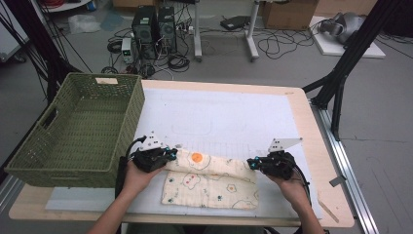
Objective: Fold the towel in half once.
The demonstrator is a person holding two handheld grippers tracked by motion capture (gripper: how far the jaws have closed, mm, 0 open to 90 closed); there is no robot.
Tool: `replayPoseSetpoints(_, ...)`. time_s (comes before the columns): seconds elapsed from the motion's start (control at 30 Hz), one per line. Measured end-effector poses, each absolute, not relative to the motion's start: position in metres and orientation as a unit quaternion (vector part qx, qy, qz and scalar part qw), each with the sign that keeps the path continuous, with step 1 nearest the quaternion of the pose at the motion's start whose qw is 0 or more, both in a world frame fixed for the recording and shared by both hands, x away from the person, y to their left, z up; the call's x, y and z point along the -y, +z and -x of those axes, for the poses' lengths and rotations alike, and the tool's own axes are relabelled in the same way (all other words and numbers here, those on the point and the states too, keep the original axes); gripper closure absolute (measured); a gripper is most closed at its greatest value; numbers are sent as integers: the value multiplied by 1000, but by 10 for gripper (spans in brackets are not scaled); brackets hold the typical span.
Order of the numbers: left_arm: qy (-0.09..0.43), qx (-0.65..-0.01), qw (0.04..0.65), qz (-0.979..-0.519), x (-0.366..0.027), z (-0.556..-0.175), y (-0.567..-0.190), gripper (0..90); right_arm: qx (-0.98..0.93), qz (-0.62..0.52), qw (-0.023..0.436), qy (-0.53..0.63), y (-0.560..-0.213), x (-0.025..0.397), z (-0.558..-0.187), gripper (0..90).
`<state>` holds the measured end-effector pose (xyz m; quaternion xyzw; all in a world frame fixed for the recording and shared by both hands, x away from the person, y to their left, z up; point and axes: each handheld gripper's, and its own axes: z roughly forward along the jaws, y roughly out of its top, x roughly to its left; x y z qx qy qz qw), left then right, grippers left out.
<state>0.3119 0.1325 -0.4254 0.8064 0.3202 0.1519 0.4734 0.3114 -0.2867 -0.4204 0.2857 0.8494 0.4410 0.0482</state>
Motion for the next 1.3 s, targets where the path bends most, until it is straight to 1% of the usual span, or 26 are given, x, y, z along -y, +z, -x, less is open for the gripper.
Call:
replayPoseSetpoints(0.1,153,-315,474,-808,-134,-310,-424,880,-846,-285,51,448,-417,288,-308,886)
replayPoseSetpoints(0.13,151,-316,475,-807,-134,-310,-425,879,-847,-286,49,446,-418,288,-308,824)
replayPoseSetpoints(0.2,148,-316,473,-809,-133,-310,-427,867,-849,-290,42,439,-421,286,-310,765)
replayPoseSetpoints(0.23,146,-317,470,-811,-133,-310,-429,841,-852,-292,47,433,-423,285,-311,729)
replayPoseSetpoints(0.3,141,-319,462,-816,-132,-311,-432,796,-855,-301,45,420,-430,282,-314,699)
replayPoseSetpoints(0.33,138,-319,454,-820,-131,-311,-435,796,-859,-304,45,409,-433,281,-316,698)
replayPoseSetpoints(0.37,137,-320,450,-823,-130,-312,-437,812,-863,-304,44,400,-437,279,-318,706)
replayPoseSetpoints(0.4,136,-319,447,-824,-129,-312,-438,847,-864,-304,42,399,-438,277,-319,724)
replayPoseSetpoints(0.43,138,-317,441,-828,-129,-312,-439,879,-865,-303,42,399,-439,276,-319,756)
replayPoseSetpoints(0.53,135,-314,440,-830,-127,-312,-441,893,-873,-290,33,391,-441,272,-318,887)
replayPoseSetpoints(0.63,141,-313,451,-824,-129,-310,-437,894,-872,-282,29,399,-438,273,-318,891)
replayPoseSetpoints(0.9,153,-312,472,-810,-135,-304,-425,894,-860,-276,39,428,-424,282,-311,893)
replayPoseSetpoints(1.17,162,-306,481,-806,-138,-295,-424,895,-860,-271,30,431,-429,279,-307,892)
replayPoseSetpoints(1.3,166,-296,493,-801,-141,-285,-419,895,-853,-265,33,449,-421,281,-298,892)
